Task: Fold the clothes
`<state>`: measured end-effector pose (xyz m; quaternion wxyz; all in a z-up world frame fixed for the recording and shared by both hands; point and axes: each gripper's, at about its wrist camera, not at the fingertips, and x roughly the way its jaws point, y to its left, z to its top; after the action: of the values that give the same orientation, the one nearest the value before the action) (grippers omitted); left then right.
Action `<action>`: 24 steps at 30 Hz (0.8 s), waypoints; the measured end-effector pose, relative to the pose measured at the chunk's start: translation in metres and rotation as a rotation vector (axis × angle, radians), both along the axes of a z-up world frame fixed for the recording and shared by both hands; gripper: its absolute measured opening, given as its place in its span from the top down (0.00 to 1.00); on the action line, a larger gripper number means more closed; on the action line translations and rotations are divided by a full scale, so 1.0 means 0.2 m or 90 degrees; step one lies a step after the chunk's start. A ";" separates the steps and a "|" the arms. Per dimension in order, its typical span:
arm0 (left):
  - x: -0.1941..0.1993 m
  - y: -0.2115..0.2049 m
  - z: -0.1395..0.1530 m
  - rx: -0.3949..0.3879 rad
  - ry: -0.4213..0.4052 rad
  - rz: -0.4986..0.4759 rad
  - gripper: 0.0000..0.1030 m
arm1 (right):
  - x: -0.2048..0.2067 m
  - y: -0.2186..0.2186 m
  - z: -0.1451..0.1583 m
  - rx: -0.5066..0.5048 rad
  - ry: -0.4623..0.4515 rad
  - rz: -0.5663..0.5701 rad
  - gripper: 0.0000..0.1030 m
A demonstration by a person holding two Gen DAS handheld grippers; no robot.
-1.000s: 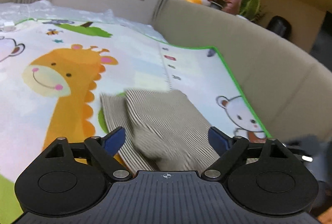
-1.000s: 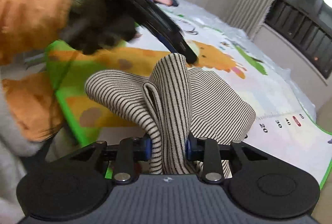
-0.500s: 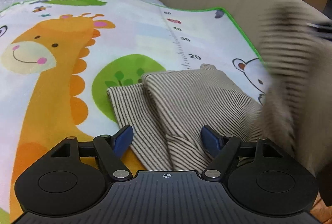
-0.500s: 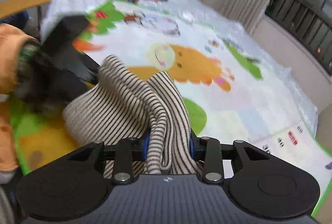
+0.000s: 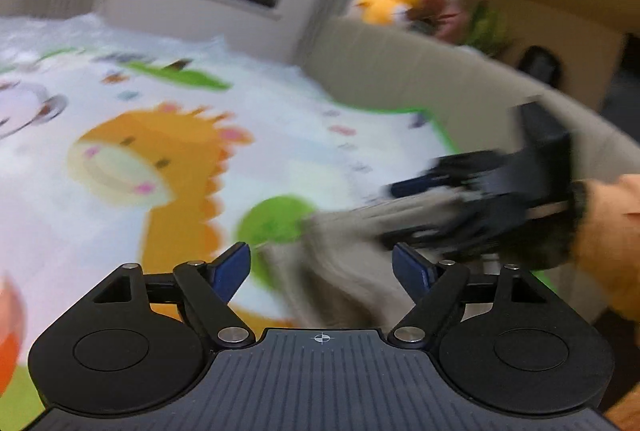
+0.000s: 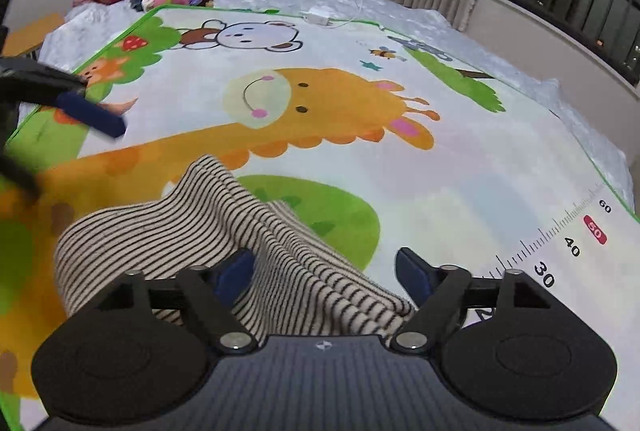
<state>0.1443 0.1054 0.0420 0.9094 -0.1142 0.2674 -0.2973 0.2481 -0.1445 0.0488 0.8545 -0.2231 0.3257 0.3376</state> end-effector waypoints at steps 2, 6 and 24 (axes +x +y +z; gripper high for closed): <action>0.00 -0.10 0.03 -0.004 -0.014 -0.049 0.13 | 0.01 -0.02 0.02 0.009 -0.009 -0.022 0.16; 0.10 -0.29 -0.07 0.045 0.030 -0.060 0.17 | -0.04 -0.13 0.15 0.013 -0.103 -0.120 0.18; 0.22 -0.33 -0.08 0.101 0.062 0.019 0.17 | -0.08 -0.25 -0.17 0.123 -0.029 -0.246 0.64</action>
<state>0.1881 0.0394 0.0258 0.9058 -0.0605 0.3325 -0.2555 0.2315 -0.1939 0.0151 0.9281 -0.0808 0.3088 0.1918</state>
